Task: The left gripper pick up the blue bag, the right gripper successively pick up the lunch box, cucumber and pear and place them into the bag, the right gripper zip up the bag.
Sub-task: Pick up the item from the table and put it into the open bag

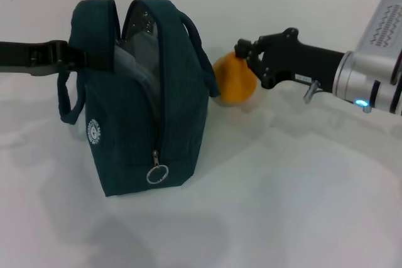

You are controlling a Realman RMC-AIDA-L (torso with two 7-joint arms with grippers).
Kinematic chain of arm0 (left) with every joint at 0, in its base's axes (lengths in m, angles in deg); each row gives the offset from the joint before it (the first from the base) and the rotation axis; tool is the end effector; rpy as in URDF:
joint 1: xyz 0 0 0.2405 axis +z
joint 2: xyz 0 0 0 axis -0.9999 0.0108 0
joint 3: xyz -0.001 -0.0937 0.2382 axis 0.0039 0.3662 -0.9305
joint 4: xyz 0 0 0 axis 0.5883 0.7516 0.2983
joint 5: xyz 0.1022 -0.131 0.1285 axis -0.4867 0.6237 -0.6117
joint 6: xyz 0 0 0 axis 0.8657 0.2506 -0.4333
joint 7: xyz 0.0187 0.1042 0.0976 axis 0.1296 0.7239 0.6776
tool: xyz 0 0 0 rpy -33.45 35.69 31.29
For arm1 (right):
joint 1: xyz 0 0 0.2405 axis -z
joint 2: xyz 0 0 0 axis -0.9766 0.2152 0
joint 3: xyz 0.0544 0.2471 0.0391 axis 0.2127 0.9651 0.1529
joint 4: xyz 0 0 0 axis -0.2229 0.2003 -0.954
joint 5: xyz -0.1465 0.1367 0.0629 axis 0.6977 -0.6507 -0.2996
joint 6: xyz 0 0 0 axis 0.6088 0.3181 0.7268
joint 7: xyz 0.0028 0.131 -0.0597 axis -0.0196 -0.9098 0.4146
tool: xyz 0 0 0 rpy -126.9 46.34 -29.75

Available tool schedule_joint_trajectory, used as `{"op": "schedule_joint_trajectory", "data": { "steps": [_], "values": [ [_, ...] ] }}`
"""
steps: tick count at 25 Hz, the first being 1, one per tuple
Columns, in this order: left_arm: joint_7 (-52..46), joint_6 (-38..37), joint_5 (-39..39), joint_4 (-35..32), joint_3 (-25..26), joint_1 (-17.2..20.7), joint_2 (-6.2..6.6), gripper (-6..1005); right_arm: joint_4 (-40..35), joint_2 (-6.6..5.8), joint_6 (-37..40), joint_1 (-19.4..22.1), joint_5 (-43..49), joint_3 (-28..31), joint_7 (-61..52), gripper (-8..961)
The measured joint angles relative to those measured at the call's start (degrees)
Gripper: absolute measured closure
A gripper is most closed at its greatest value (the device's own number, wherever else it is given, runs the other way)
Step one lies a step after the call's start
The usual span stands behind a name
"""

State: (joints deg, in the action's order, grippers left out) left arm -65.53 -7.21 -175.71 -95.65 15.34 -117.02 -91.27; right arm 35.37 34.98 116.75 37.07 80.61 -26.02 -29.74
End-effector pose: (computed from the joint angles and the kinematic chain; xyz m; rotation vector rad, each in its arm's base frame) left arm -0.2685 0.3406 0.0979 -2.3278 -1.6357 -0.5719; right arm 0.1835 0.3914 -0.0772 -2.5214 0.1639 0.7134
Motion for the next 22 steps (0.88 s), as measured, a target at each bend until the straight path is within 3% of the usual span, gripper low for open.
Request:
{"op": "schedule_joint_trajectory", "data": {
  "steps": [9,22],
  "values": [
    [-0.2,-0.6,0.7,-0.4,0.0,0.1,0.06,962,-2.3,-0.73,2.6,2.9,-2.4,2.5,1.5,926],
    [-0.5,-3.9,4.6,-1.4,0.0,0.5,-0.18,962,-12.4,-2.97,18.5,6.4,-2.2,9.2,-4.0,925]
  ]
}}
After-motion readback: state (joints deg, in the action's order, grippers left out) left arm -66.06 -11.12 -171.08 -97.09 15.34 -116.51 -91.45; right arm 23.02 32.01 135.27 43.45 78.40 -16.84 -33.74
